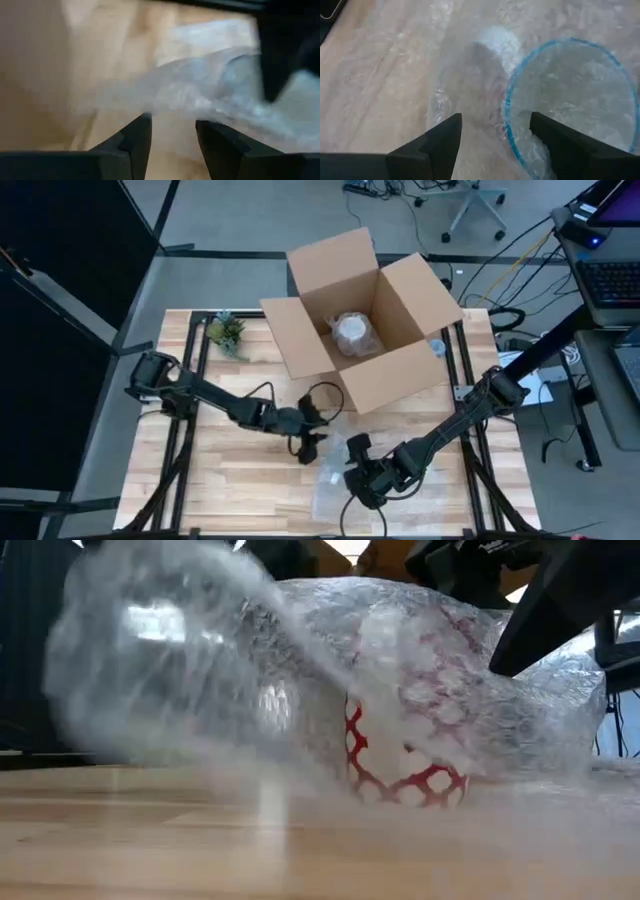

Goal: Wrap mug
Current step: Wrap the red mug with the bubble wrap

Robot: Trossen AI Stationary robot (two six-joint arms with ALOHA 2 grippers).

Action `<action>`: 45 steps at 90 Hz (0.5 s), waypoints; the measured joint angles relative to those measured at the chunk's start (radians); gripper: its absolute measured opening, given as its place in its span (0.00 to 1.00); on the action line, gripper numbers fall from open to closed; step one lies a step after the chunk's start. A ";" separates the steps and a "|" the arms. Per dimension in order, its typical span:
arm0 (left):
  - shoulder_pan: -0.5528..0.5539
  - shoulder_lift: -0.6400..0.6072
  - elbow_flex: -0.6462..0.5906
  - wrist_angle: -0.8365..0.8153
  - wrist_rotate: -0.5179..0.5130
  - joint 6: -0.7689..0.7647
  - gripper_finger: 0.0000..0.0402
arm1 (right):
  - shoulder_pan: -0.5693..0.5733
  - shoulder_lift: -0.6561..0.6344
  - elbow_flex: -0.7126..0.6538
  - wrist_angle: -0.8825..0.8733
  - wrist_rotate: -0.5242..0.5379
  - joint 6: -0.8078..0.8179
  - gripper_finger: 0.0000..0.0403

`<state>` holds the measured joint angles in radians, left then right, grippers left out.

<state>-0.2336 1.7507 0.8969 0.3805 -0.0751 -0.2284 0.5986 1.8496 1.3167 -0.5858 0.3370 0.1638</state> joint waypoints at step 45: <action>-0.046 0.015 0.091 -0.047 0.083 -0.020 0.35 | -0.029 0.000 0.000 -0.002 -0.026 -0.015 0.56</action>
<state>-0.2797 1.7657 0.9874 0.3337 0.0074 -0.2486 0.5698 1.8496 1.3163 -0.5877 0.3115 0.1484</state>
